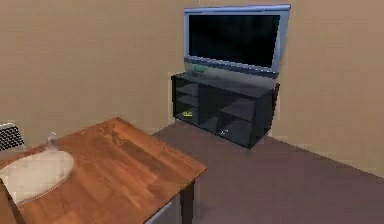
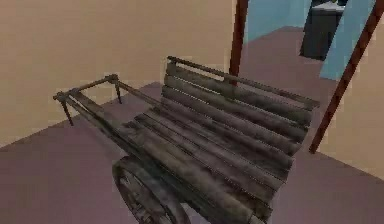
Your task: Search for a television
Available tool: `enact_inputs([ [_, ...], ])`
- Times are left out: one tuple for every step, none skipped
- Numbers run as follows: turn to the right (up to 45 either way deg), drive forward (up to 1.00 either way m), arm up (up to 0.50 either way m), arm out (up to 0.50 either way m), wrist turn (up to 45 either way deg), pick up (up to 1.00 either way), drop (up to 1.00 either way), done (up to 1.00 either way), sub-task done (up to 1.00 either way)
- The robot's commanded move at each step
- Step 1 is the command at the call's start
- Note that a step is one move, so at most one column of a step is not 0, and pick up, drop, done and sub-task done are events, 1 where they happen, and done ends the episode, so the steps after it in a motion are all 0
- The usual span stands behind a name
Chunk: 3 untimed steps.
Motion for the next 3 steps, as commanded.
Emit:
enact_inputs([
  [39.0,0.00,0.00,0.00,0.0,0.00,0.00,0.00,0.00],
  [0.0,1.00,0.00,0.00,0.0,0.00,0.00,0.00,0.00],
  [3.0,0.00,0.00,0.00,0.0,0.00,0.00,0.00,0.00],
])
